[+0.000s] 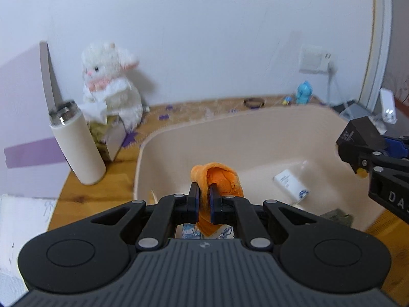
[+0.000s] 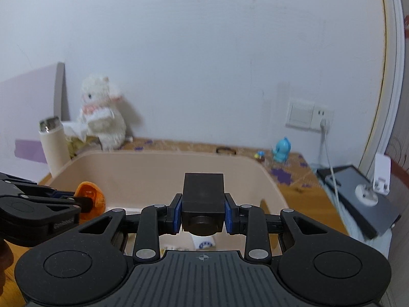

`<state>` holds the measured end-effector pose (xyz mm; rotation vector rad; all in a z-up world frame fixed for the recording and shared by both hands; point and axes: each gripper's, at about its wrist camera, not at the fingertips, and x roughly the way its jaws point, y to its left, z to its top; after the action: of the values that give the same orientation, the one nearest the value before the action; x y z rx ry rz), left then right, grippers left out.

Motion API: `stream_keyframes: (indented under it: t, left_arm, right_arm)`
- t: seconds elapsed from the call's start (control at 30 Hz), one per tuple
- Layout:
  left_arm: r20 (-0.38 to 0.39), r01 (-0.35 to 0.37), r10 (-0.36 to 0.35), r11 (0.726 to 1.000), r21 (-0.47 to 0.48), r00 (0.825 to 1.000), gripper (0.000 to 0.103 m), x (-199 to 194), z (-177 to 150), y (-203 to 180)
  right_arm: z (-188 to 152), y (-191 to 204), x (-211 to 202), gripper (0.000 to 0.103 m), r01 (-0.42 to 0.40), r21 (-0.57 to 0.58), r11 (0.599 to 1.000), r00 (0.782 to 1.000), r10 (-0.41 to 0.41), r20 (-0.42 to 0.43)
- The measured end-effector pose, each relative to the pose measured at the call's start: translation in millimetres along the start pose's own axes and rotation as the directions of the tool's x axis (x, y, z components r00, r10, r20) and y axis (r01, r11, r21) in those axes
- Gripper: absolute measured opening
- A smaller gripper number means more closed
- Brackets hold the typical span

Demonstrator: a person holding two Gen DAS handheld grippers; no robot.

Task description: Organize objects

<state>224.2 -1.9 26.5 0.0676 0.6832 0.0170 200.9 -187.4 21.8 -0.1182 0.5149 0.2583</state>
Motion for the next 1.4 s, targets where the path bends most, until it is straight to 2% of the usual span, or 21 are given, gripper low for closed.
stream_keyframes:
  t: [0.13, 0.2, 0.3, 0.33, 0.37, 0.4, 0.43, 0.47, 0.53, 0.6, 0.7, 0.93, 1.2, 1.4]
  left_arm:
    - [-0.063, -0.009, 0.009, 1.000, 0.001, 0.998, 0.009, 20.4, -8.0, -1.5]
    - [-0.070, -0.009, 0.010, 1.000, 0.017, 0.997, 0.010, 23.4, -11.2, -2.8]
    - [-0.078, 0.001, 0.001, 1.000, 0.021, 0.997, 0.015, 20.2, -12.4, -3.2]
    - [-0.077, 0.010, -0.009, 1.000, 0.014, 0.997, 0.016, 17.2, -12.2, -1.9]
    - [-0.081, 0.013, -0.013, 1.000, 0.007, 0.997, 0.022, 14.8, -11.2, -1.6]
    - [-0.078, 0.030, -0.029, 1.000, 0.002, 0.997, 0.025, 11.0, -10.8, -0.4]
    - [-0.078, 0.040, -0.040, 0.999, -0.003, 0.996, 0.034, 8.1, -9.6, -0.1]
    - [-0.081, 0.042, -0.042, 0.999, -0.008, 0.996, 0.053, 4.1, -8.8, -0.5]
    - [-0.082, 0.031, -0.033, 0.999, -0.030, 0.996, 0.076, -5.6, -8.1, 0.3]
    - [-0.065, 0.031, -0.034, 0.999, -0.033, 0.997, 0.077, -16.7, -8.5, 0.5]
    - [-0.059, 0.027, -0.029, 0.999, -0.030, 0.998, 0.078, -32.6, -9.5, -0.1]
    - [0.002, 0.007, -0.007, 1.000, -0.008, 1.000, 0.089, -78.7, -20.5, -6.4]
    - [0.018, -0.003, 0.003, 1.000, -0.009, 1.000, 0.090, -123.5, -40.2, -8.1]
    - [0.009, -0.015, 0.015, 1.000, -0.013, 1.000, 0.090, -148.1, -60.9, -5.0]
  right_arm:
    - [-10.8, 3.2, 18.4, 0.029, 0.009, -0.007, 1.000, 0.998, -0.009, -0.067]
    - [-14.4, 2.1, 24.0, 0.029, 0.010, 0.000, 1.000, 0.996, -0.010, -0.093]
    - [-16.8, -1.3, 23.7, 0.045, -0.004, 0.025, 1.000, 0.995, 0.007, -0.101]
    - [-16.9, -1.7, 20.5, 0.056, 0.001, 0.024, 1.000, 0.995, 0.002, -0.098]
    - [-16.4, -1.9, 17.3, 0.064, 0.008, 0.021, 1.000, 0.996, -0.007, -0.092]
    - [-16.1, -2.2, 12.7, 0.078, 0.019, 0.017, 1.000, 0.997, -0.017, -0.081]
    - [-15.2, -3.2, 6.1, 0.085, 0.029, 0.018, 0.999, 0.997, -0.028, -0.068]
    - [-14.7, -4.3, 0.2, 0.088, 0.033, 0.020, 0.999, 0.998, -0.031, -0.059]
    - [-13.4, -8.1, -10.6, 0.098, 0.035, 0.030, 0.999, 0.998, -0.034, -0.049]
    - [-13.3, -11.4, -21.4, 0.102, 0.044, 0.036, 0.998, 0.998, -0.042, -0.043]
    - [-15.7, -15.6, -35.6, 0.103, 0.052, 0.042, 0.998, 0.997, -0.049, -0.053]
    - [-27.3, -18.3, -71.5, 0.103, 0.048, 0.060, 0.997, 0.997, -0.044, -0.057]
    - [-41.2, -18.7, -115.2, 0.103, 0.037, 0.069, 0.997, 0.999, -0.035, -0.029]
    - [-50.6, -18.3, -147.4, 0.103, 0.041, 0.033, 0.999, 0.999, -0.041, 0.006]
